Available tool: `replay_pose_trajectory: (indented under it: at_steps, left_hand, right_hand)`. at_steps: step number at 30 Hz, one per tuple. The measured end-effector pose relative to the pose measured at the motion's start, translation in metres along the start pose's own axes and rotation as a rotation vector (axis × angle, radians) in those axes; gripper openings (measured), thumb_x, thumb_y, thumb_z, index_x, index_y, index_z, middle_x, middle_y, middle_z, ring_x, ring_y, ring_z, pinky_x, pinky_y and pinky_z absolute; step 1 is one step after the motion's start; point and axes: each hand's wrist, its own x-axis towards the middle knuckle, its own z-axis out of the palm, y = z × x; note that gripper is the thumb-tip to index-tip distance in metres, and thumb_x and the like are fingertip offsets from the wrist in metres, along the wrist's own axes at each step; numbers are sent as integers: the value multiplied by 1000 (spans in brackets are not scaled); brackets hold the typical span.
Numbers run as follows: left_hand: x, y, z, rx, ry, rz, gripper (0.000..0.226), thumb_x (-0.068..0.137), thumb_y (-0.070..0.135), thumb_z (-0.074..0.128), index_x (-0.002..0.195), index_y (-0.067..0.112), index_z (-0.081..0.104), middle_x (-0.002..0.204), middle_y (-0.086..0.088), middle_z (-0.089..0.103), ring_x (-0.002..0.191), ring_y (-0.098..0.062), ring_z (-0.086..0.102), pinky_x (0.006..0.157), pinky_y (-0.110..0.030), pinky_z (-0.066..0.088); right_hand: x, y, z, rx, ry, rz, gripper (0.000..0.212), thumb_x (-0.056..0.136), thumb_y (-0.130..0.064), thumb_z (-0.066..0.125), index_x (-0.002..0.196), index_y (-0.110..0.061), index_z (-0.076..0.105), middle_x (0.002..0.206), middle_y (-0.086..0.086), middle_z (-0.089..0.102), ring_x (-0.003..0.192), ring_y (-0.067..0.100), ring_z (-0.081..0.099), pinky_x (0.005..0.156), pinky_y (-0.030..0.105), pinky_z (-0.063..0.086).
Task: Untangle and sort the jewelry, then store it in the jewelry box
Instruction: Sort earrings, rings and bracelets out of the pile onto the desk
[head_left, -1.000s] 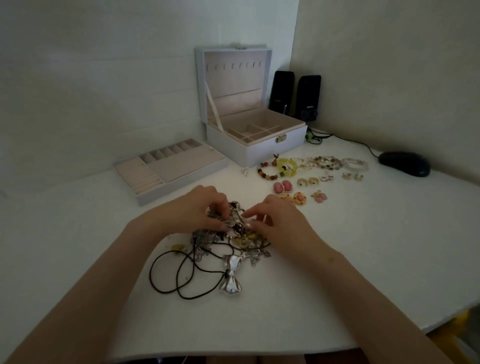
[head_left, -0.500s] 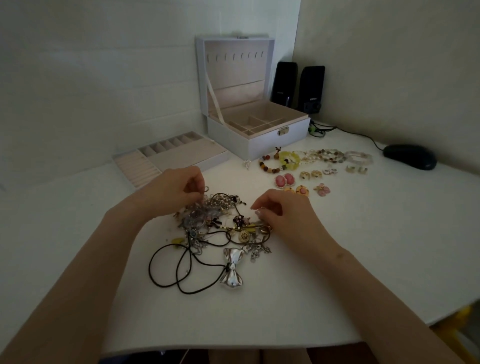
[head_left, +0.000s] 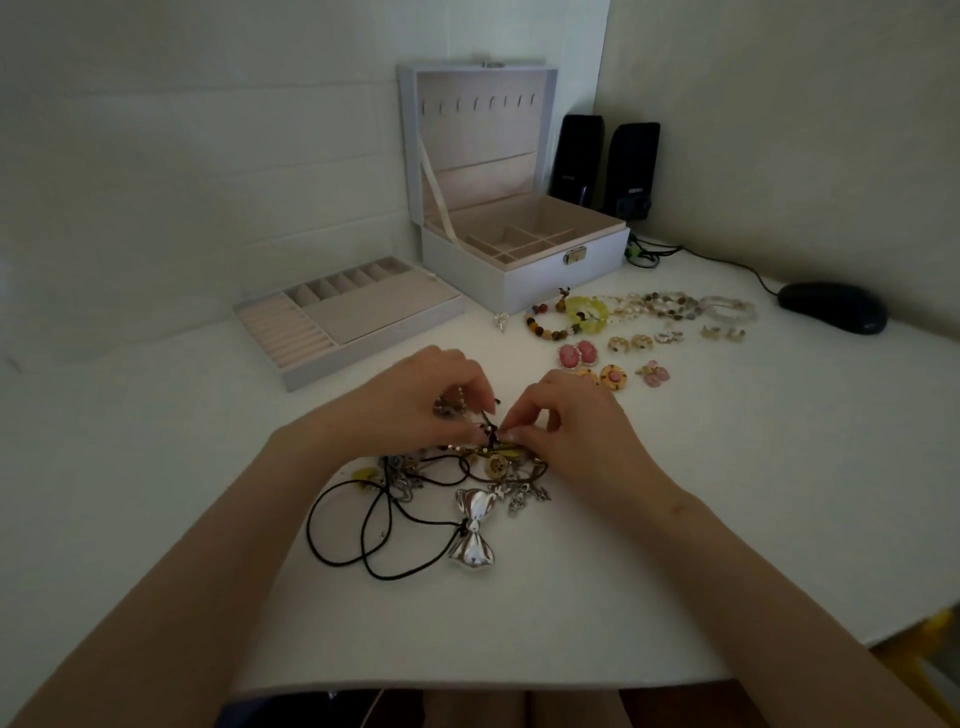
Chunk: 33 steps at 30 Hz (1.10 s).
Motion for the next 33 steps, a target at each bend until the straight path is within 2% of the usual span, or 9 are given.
replay_pose_trajectory:
  at_steps: [4, 7, 11, 17, 20, 23, 26, 29, 33]
  left_hand:
    - [3, 5, 9, -23, 13, -12, 28, 75, 34, 77, 98, 28, 61, 90, 18, 53, 88, 0, 45, 75, -13, 36]
    - [4, 5, 12, 5, 16, 2, 23, 77, 33, 74, 94, 26, 60, 85, 17, 51, 85, 1, 44, 72, -15, 34]
    - [3, 2, 10, -24, 49, 3, 11, 83, 26, 70, 91, 26, 63, 89, 15, 59, 87, -1, 49, 75, -20, 39]
    - [1, 0, 2, -161, 131, -50, 8, 86, 18, 66, 92, 23, 68, 87, 13, 66, 82, 3, 57, 69, -7, 39]
    - [1, 1, 0, -219, 130, -57, 10, 88, 16, 64, 93, 23, 68, 87, 12, 68, 82, 1, 61, 74, -11, 45]
    - [0, 4, -3, -339, 128, -54, 11, 90, 13, 60, 96, 17, 67, 87, 5, 70, 83, -6, 66, 79, -17, 50]
    - [-1, 9, -5, -481, 131, -66, 15, 92, 13, 58, 102, 15, 67, 92, -1, 71, 87, -11, 68, 81, -18, 51]
    - [-2, 14, -6, -607, 124, -94, 21, 93, 12, 55, 111, 14, 67, 99, -3, 72, 92, -10, 68, 80, -15, 49]
    - [-3, 14, -6, -647, 127, -134, 18, 91, 18, 57, 104, 16, 70, 94, 2, 70, 85, -7, 65, 78, -15, 50]
  right_hand:
    - [-1, -3, -5, 122, 64, 17, 4, 79, -22, 73, 76, -22, 70, 84, -4, 58, 73, 6, 49, 71, 25, 40]
    - [-1, -5, -9, 246, 130, 13, 7, 77, -19, 75, 74, -22, 70, 82, -2, 65, 67, 3, 49, 65, 15, 38]
    - [-2, -5, -10, 364, 169, 55, 12, 79, -17, 74, 73, -25, 68, 76, -13, 65, 66, -3, 51, 64, 7, 38]
    - [-4, -7, -11, 401, 167, 67, 20, 82, -17, 71, 70, -30, 62, 74, -14, 65, 73, -4, 57, 67, 9, 44]
    - [-3, -7, -12, 512, 157, 102, 15, 83, -13, 71, 73, -21, 63, 78, -4, 70, 75, 5, 66, 70, 18, 52]
    - [-4, -9, -14, 687, 131, 138, 8, 85, -4, 67, 79, -7, 62, 80, 10, 71, 71, 11, 70, 65, 18, 53]
    - [-4, -11, -18, 844, 108, 174, 7, 86, 0, 64, 81, -4, 62, 83, 19, 71, 72, 20, 71, 68, 25, 58]
    - [-4, -11, -22, 923, 78, 200, 4, 86, 0, 63, 83, -4, 63, 82, 18, 71, 71, 22, 70, 69, 27, 58]
    - [-4, -12, -22, 932, 53, 204, 2, 86, -4, 63, 84, -2, 63, 73, 10, 71, 66, 18, 68, 63, 23, 55]
